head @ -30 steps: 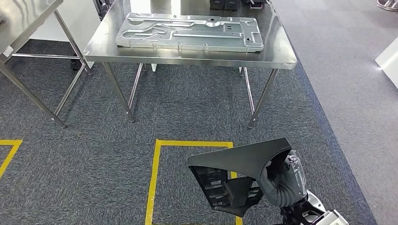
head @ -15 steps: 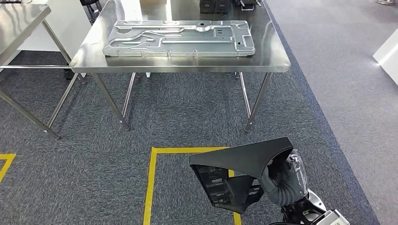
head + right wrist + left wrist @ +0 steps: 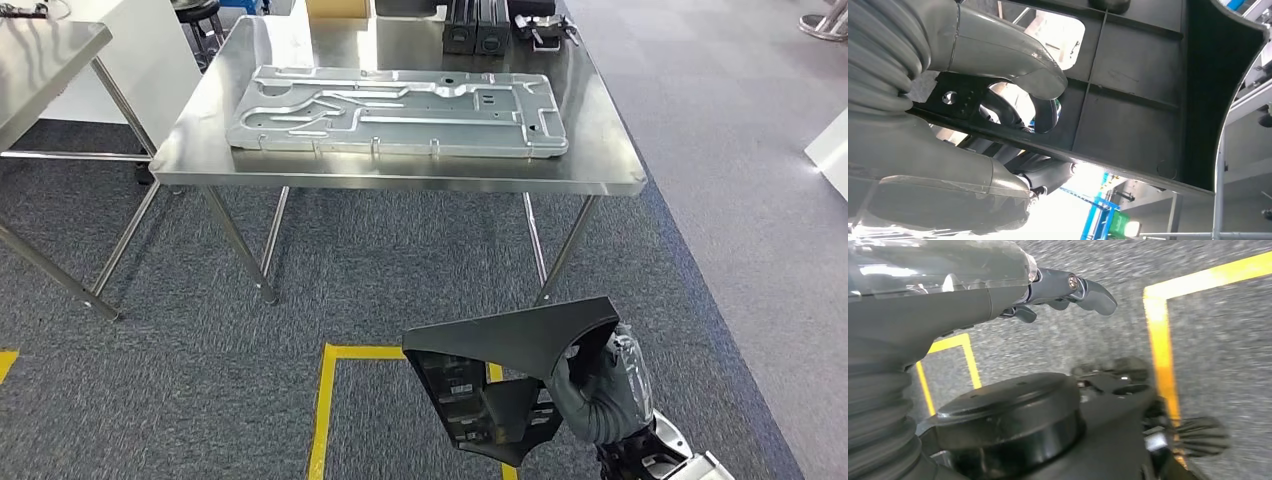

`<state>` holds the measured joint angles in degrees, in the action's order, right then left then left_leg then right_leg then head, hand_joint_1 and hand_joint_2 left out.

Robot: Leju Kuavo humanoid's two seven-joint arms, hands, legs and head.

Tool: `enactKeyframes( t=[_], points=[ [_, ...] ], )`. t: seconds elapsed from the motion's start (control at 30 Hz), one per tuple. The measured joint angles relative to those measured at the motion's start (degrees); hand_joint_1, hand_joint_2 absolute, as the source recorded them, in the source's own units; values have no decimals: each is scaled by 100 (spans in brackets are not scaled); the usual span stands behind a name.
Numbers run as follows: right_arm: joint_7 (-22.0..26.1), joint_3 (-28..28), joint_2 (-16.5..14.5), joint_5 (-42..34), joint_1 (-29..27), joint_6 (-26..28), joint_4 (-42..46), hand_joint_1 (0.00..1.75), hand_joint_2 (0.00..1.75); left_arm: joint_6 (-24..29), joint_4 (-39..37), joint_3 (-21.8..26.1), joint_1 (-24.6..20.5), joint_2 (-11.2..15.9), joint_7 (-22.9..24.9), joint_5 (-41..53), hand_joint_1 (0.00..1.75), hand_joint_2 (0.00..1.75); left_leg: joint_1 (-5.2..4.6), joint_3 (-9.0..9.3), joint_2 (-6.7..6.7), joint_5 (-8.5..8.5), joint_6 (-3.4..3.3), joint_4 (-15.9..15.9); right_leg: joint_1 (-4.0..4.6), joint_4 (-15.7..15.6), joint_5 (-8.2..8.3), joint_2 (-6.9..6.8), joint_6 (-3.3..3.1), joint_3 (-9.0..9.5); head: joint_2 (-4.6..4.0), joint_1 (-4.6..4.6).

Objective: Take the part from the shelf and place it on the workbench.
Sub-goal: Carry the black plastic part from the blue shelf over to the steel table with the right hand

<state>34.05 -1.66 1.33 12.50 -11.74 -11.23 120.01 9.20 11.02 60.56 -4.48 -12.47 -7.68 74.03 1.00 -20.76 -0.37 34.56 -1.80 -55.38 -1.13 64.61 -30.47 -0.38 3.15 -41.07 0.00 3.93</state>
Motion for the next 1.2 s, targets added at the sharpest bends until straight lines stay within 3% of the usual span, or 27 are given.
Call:
enactKeyframes(
  t=[0.07,0.1,0.17,0.2,0.23,0.27,0.33,0.4,0.43,0.47,0.53,0.57,0.6,0.63,0.7,0.77,0.8,0.83,0.87,0.93,0.97,1.0,1.03,1.07,1.1,1.13,1.2],
  points=[
    [9,-1,-8,21,-49,-1,16,175,175,-5,3,-1,-12,8,-9,-2,0,175,-4,289,9,187,62,142,16,-423,649,-115,-40,135,0,-2],
    [14,-2,-12,28,-59,-4,31,175,175,-2,10,-1,-23,14,-15,-9,0,175,-23,448,22,203,108,200,26,-496,786,-129,-84,217,0,-1],
    [30,-2,-21,40,-46,-15,69,175,175,5,27,-2,-76,28,-29,-27,0,175,-50,527,57,24,201,4,25,-566,699,-51,-204,415,1,2],
    [39,-3,-26,44,-35,-19,84,175,175,6,34,-2,-105,33,-36,-32,0,175,-56,405,64,-144,239,-343,17,-607,649,-10,-268,522,-1,4],
    [47,-4,-32,48,-21,-23,87,175,175,5,36,-2,-132,38,-39,-36,0,175,-50,153,64,-240,262,-766,14,-627,594,8,-326,625,-1,4],
    [49,-6,-40,54,-14,-24,86,175,175,2,37,-2,-142,40,-39,-37,0,175,-43,-142,61,-216,281,-1186,20,-644,528,16,-377,719,-1,4],
    [52,-8,-52,60,-13,-23,82,175,175,-6,37,-2,-118,43,-32,-37,0,175,-45,-710,57,223,296,-1693,56,-648,366,43,-433,890,0,5],
    [57,-9,-59,66,-40,-19,81,175,175,-19,37,1,-63,49,-28,-42,0,175,-58,-1094,55,812,261,-1720,105,-648,211,76,-448,1083,0,5],
    [63,-9,-60,67,-56,-18,81,175,175,-25,37,3,-43,50,-31,-45,0,175,-73,-1209,52,950,210,-1582,138,-648,132,83,-450,1186,0,4],
    [73,-9,-61,67,-68,-18,81,175,175,-31,37,5,-28,51,-32,-49,0,175,-100,-1288,50,884,133,-1361,173,-649,45,83,-459,1296,0,5],
    [90,-10,-60,56,-66,-21,67,175,175,-34,37,9,6,72,-28,-67,0,175,-200,-1357,21,-16,-81,-872,215,-653,-138,81,-468,1494,0,3],
    [93,-11,-60,47,-59,-23,52,175,175,-31,37,11,17,84,-23,-75,0,175,-251,-1342,15,-439,-148,-677,214,-657,-225,92,-455,1567,0,2],
    [92,-13,-60,34,-42,-24,38,175,175,-26,38,14,17,96,-17,-81,0,175,-296,-1298,13,-742,-178,-554,192,-658,-284,107,-432,1639,0,4],
    [92,-14,-58,21,-15,-26,28,175,175,-18,42,16,5,105,-10,-82,0,175,-329,-1229,21,-768,-171,-460,178,-609,-276,122,-394,1676,0,4],
    [83,-15,-55,-9,59,-24,27,175,175,-6,50,16,-30,107,2,-74,0,175,-311,-960,22,-675,-162,-269,157,-186,-16,115,-325,1540,0,9],
    [73,-15,-50,-42,127,-19,20,175,175,2,57,17,-55,110,3,-57,0,175,-241,-614,14,-630,-161,-40,162,601,315,100,-255,1020,0,9],
    [63,-15,-44,-60,145,-16,9,175,175,2,60,17,-61,107,2,-48,0,175,-206,-445,12,-598,-148,77,142,924,303,94,-226,706,0,9],
    [55,-15,-33,-80,163,-16,-1,175,175,-2,61,18,-64,99,-4,-40,0,175,-175,-282,4,-564,-129,184,118,1114,151,93,-194,424,0,8],
    [42,-15,-22,-98,178,-16,-10,175,175,-9,61,18,-56,91,-17,-38,0,175,-143,-112,-15,-509,-100,292,90,1162,-120,87,-157,192,0,8],
    [12,-15,2,-126,202,-16,-22,175,175,-20,61,18,-27,78,-55,-45,0,175,-75,235,-55,-357,-36,466,43,898,-570,71,-78,-109,0,8],
    [-1,-15,10,-132,209,-16,-27,175,175,-22,61,18,-13,73,-69,-49,0,175,-39,413,-73,-255,-5,525,23,619,-572,58,-42,-195,0,9],
    [-10,-15,21,-136,212,-16,-34,175,175,-23,61,18,-4,66,-75,-50,0,175,-11,570,-85,-129,28,558,5,248,-253,40,-19,-240,0,8],
    [-13,-15,31,-139,211,-15,-46,175,175,-24,61,18,2,59,-76,-49,0,175,2,727,-90,14,66,552,-7,-149,289,12,-12,-278,0,8],
    [-14,-14,38,-145,214,-14,-62,175,175,-22,60,17,7,55,-72,-45,0,175,-2,840,-92,168,111,539,-11,-381,819,-16,-42,-303,0,7],
    [-20,-12,46,-156,215,-13,-74,175,175,-18,60,16,9,53,-67,-39,0,175,-14,943,-90,319,157,539,-10,-477,1230,-32,-93,-331,0,8],
    [-32,-7,59,-181,227,-27,-84,175,175,-14,59,15,6,53,-68,-33,0,175,-28,1029,-83,407,198,513,-8,-436,1379,-37,-158,-360,0,7],
    [-93,5,122,-271,328,-131,-89,175,175,-8,59,11,-27,54,-79,-18,0,175,-32,922,-67,302,262,152,-18,-279,1243,-2,-280,-354,0,7]
  ],
)
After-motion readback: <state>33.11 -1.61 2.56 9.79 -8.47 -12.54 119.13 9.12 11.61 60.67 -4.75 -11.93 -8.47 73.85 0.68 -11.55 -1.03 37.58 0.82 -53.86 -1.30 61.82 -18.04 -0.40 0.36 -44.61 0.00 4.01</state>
